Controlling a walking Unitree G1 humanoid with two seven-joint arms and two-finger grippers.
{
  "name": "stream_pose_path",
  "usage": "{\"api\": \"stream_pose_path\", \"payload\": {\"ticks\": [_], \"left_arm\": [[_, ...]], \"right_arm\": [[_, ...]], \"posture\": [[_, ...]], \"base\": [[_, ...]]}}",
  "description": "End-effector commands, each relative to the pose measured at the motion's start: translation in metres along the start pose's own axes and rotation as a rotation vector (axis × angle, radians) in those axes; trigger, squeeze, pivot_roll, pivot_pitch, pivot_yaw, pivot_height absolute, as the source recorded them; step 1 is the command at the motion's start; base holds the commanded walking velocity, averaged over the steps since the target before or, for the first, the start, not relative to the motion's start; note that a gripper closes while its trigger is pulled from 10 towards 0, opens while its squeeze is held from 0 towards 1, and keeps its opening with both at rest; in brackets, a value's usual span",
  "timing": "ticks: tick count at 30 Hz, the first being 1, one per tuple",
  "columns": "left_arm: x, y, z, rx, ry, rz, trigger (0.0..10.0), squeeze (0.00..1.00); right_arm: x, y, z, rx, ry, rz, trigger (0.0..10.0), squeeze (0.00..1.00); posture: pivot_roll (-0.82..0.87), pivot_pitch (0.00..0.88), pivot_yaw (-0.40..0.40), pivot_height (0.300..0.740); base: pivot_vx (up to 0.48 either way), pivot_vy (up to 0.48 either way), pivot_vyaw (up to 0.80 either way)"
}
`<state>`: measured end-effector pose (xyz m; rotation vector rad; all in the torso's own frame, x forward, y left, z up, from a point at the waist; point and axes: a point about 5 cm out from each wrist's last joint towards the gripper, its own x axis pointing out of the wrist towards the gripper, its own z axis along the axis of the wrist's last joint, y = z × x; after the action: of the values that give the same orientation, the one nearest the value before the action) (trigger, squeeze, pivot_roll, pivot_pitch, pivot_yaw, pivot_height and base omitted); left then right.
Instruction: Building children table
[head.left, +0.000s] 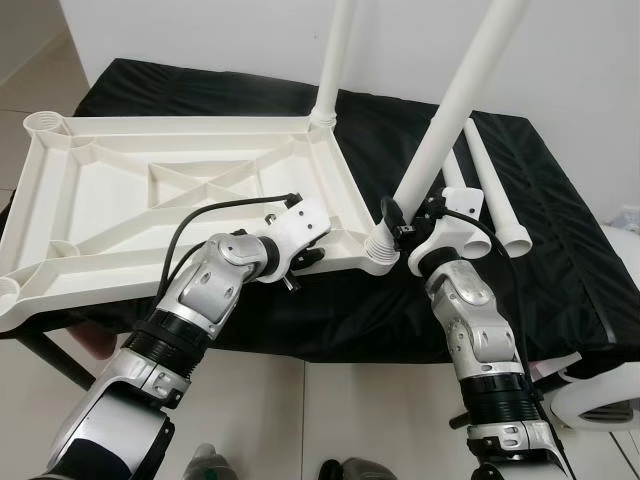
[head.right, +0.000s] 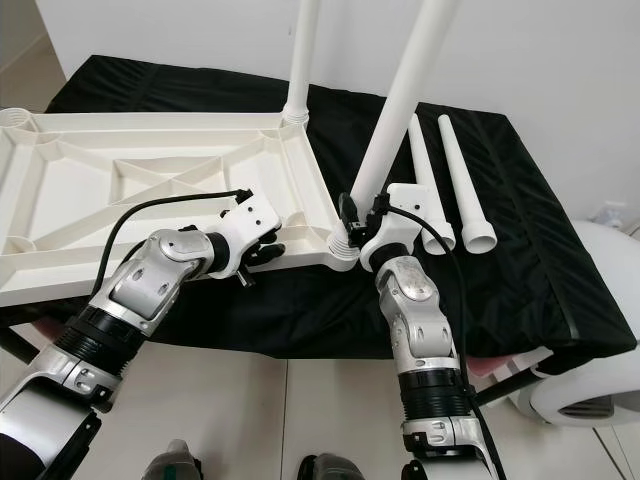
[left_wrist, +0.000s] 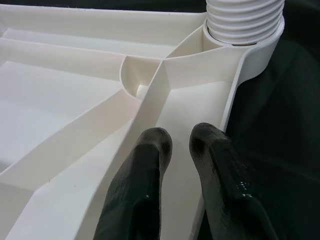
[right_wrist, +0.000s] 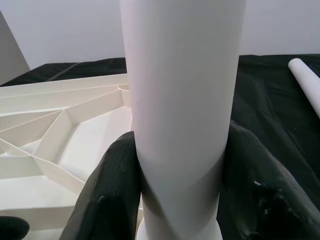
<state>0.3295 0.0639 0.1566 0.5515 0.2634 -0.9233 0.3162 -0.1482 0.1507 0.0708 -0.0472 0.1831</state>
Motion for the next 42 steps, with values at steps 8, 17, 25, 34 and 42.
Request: {"api": "stream_pose_path", "payload": {"ticks": [8, 17, 25, 34, 42], "left_arm": [[0.001, 0.001, 0.007, 0.034, -0.017, 0.021, 10.0, 0.00], [0.000, 0.001, 0.006, 0.038, -0.016, 0.023, 10.0, 0.00], [0.000, 0.002, 0.008, 0.044, -0.019, 0.024, 10.0, 0.00], [0.000, 0.003, 0.008, 0.047, -0.020, 0.025, 10.0, 0.00], [-0.002, 0.004, 0.008, 0.053, -0.020, 0.028, 10.0, 0.00]], "right_arm": [[-0.026, -0.026, -0.061, 0.031, 0.261, -0.136, 10.0, 0.00], [-0.032, -0.020, -0.066, 0.012, 0.249, -0.099, 10.0, 0.00], [-0.036, -0.014, -0.070, -0.012, 0.248, -0.070, 10.0, 0.00], [-0.033, -0.008, -0.066, -0.010, 0.196, -0.107, 10.0, 0.00], [-0.034, 0.001, -0.060, 0.039, 0.087, -0.229, 10.0, 0.00]], "posture": [[0.05, 0.070, -0.089, 0.740], [0.06, 0.068, -0.088, 0.740], [0.06, 0.064, -0.086, 0.740], [0.06, 0.065, -0.088, 0.740], [0.07, 0.066, -0.085, 0.740]], "base": [[0.000, 0.000, 0.00], [0.000, 0.000, 0.00], [0.000, 0.000, 0.00], [0.000, 0.000, 0.00], [0.000, 0.000, 0.00]]}}
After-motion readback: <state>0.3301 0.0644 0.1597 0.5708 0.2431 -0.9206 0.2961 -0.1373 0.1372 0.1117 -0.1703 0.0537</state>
